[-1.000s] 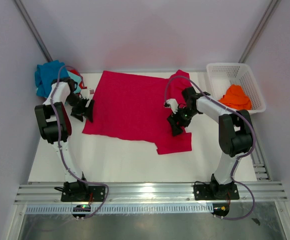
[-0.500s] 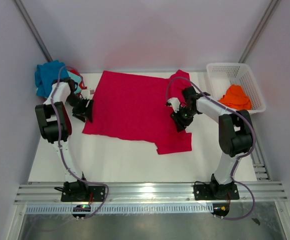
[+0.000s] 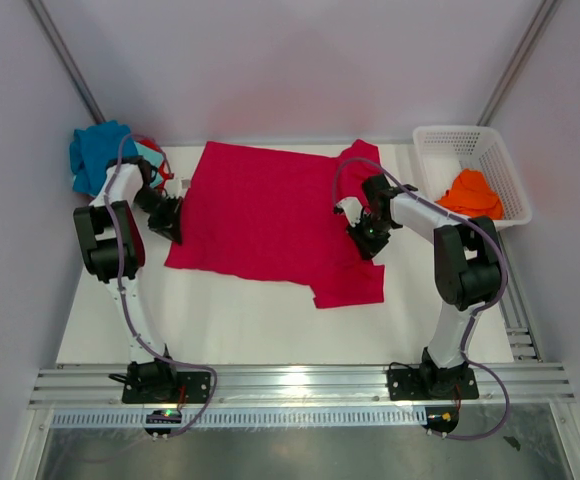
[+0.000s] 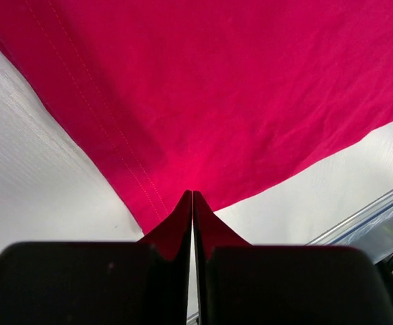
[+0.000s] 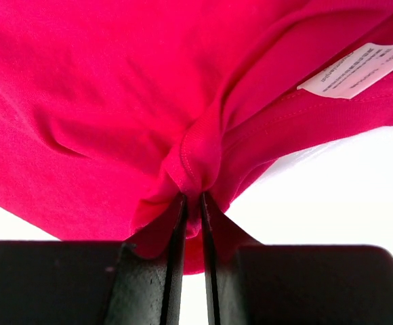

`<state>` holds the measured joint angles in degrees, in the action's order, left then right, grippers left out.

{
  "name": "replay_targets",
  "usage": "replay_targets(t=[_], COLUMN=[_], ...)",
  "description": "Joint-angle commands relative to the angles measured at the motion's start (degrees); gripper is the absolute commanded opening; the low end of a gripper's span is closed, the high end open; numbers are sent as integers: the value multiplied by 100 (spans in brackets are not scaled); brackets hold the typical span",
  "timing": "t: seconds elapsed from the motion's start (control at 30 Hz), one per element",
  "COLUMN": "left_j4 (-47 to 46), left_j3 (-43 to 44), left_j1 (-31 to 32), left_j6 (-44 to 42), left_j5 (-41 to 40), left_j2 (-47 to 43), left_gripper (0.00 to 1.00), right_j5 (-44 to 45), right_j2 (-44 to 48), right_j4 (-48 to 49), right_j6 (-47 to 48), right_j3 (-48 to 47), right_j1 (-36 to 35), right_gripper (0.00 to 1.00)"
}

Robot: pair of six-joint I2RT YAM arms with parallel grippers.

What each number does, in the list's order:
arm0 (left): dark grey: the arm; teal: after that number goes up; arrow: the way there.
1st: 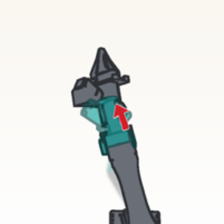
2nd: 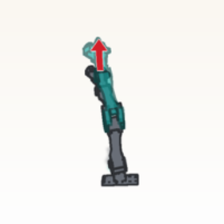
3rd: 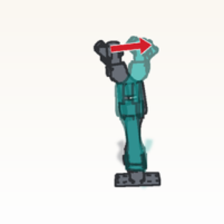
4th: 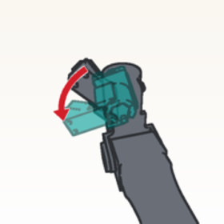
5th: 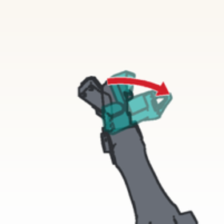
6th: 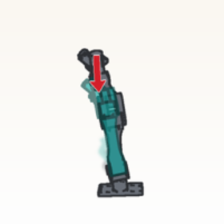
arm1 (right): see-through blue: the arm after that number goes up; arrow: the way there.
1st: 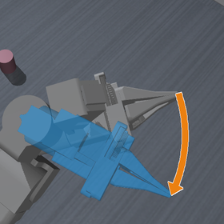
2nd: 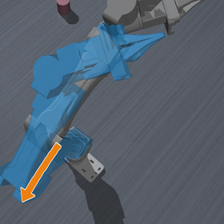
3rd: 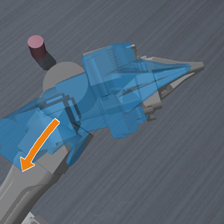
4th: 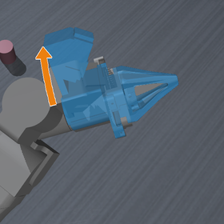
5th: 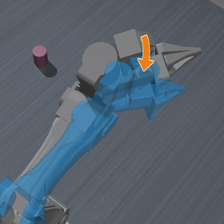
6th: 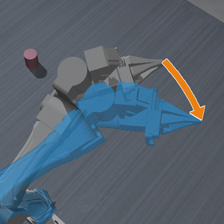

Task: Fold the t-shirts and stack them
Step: Flatten the tshirt out

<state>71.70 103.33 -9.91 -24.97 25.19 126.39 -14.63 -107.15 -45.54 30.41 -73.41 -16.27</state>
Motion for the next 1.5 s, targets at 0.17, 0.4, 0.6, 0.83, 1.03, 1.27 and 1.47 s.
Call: replay_targets(t=[0.17,0.4,0.6,0.83,1.03,1.27,1.47], left_j4=[90,28,-24,98,301,283,222], left_j3=[-84,-445,-577,-428,-480,-542,-507], left_j1=[-11,-11,-11,-239,-450,-485,-477], left_j6=[-175,-306,-386,-438,-597,-570,-535], left_j5=[30,-216,-445,-576,-708,-533,-358], left_j2=[-210,-360,-360,-659,-703,-537,-308], left_gripper=[39,46,44,44,43,41,40], right_j5=[206,233,321,338,312,479,925], right_j2=[10,-16,-16,-16,-25,45,89], right_j4=[-25,-95,-218,-192,-113,-122,-52], right_j6=[-53,-27,61,70,44,52,-88], right_j3=[-191,-279,-438,-324,-218,-244,-323], right_j1=[1,1,1,1,1,1,1], right_gripper=[17,17,17,17,17,16,15])
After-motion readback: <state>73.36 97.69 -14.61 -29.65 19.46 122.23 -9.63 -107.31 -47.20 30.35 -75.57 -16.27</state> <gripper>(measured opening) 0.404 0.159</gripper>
